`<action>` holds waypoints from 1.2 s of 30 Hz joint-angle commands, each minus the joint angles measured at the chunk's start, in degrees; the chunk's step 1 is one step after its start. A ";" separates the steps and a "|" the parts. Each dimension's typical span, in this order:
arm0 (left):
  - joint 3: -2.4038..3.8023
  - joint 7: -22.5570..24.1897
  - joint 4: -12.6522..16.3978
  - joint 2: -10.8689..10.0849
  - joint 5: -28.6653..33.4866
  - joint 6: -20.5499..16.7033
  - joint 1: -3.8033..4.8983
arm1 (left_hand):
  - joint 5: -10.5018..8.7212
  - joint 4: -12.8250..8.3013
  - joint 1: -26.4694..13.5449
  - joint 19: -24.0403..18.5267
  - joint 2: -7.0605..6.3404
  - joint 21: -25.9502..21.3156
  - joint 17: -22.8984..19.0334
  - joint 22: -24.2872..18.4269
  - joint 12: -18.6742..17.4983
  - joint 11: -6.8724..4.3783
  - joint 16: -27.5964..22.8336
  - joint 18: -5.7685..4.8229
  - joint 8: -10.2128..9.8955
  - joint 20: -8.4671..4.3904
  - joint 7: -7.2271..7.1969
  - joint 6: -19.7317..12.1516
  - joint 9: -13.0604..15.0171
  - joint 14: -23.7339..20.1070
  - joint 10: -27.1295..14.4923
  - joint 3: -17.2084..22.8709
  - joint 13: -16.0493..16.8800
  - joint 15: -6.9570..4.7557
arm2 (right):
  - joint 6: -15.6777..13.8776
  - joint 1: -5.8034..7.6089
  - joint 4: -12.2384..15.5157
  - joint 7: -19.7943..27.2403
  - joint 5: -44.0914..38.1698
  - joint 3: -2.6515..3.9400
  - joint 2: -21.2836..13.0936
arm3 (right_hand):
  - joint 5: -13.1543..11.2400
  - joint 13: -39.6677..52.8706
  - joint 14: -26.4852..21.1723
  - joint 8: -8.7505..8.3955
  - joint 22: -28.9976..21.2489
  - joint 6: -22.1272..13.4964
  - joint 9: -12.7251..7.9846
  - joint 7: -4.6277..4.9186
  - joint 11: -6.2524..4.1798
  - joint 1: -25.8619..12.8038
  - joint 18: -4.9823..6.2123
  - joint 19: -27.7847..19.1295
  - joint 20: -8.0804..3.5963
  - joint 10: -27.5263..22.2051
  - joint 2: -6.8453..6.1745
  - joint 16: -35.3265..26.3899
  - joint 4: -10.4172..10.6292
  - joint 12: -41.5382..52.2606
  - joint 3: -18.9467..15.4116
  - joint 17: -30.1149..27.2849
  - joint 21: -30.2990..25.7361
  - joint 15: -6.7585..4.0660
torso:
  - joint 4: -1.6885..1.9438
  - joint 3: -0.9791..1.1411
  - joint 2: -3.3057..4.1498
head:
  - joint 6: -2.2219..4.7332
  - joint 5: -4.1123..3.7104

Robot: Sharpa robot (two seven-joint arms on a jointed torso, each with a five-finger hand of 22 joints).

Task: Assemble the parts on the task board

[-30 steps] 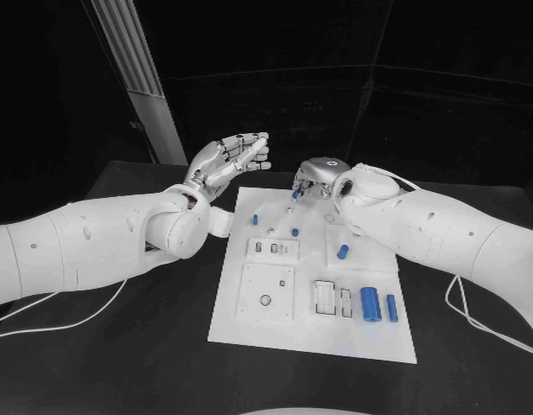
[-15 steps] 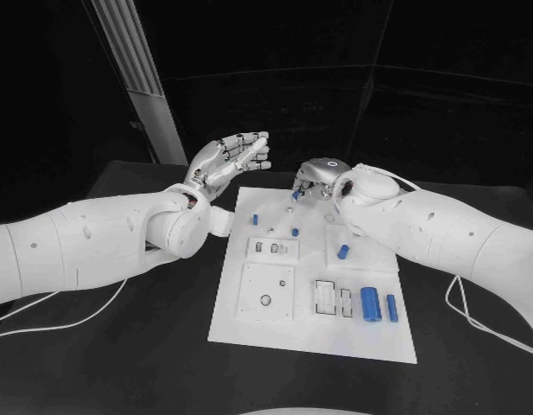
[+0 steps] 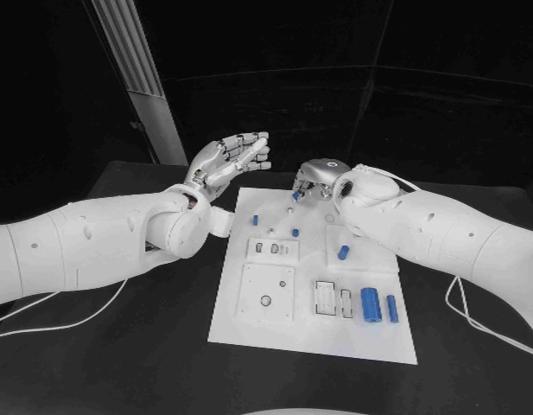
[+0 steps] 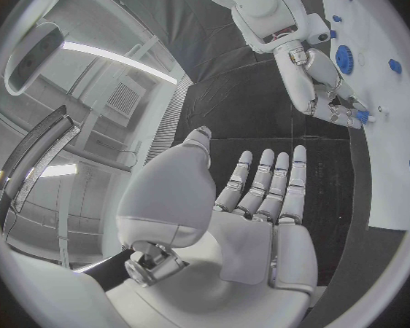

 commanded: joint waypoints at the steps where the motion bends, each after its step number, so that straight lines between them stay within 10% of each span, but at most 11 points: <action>1: 0.05 12.30 -0.02 0.08 -0.31 0.59 0.14 | -0.04 0.01 0.04 -0.43 0.57 -0.08 0.06 -0.09 -0.33 0.23 -0.38 0.49 0.40 -0.07 7.54 -0.28 -0.05 -0.49 -0.24 0.11 -0.02 0.08 | -0.41 0.10 0.21 0.20 -0.34 0.03 0.12 | 0.37 -0.03 3.87 -0.24 15.10 -0.29 -0.02 -0.03 -0.17 0.02 -0.43 6.04 0.48 -0.40 -0.50 0.34 0.31 -0.31 0.07 2.99 0.18 0.29 | 0.00 -0.01 0.01 | 0.00 0.02; 29: 0.05 12.04 -0.17 0.14 -0.31 0.66 0.16 | -0.01 0.00 0.17 -0.51 0.69 -0.08 0.07 -0.10 -0.34 0.24 -0.38 0.46 0.50 -0.07 7.54 -0.40 -0.05 -0.55 -0.28 0.07 -0.01 0.10 | -0.66 0.07 0.77 0.02 -0.34 0.03 0.04 | 0.37 0.02 3.71 -2.51 15.10 -3.51 -0.07 0.40 0.77 -1.09 -0.43 6.04 0.86 -4.07 -2.38 0.22 0.58 -0.28 -0.75 2.29 0.18 0.96 | 0.00 -0.03 0.01 | -0.01 0.00; 36: 0.05 12.01 -0.48 0.32 -0.31 0.80 0.16 | -0.01 0.00 0.18 -0.52 0.70 -0.08 0.07 -0.10 -0.35 0.24 -0.38 0.46 0.48 -0.07 7.55 -0.45 -0.06 -0.56 -0.29 0.06 -0.01 0.10 | -9.76 0.07 3.47 0.54 0.39 0.02 -2.09 | 0.37 0.30 2.79 -2.53 15.10 -6.55 0.05 1.22 2.11 -7.46 -0.43 6.04 1.94 -6.05 -4.49 -0.54 1.17 0.33 -2.17 -1.90 0.18 1.94 | 0.01 0.05 -0.07 | 0.17 0.01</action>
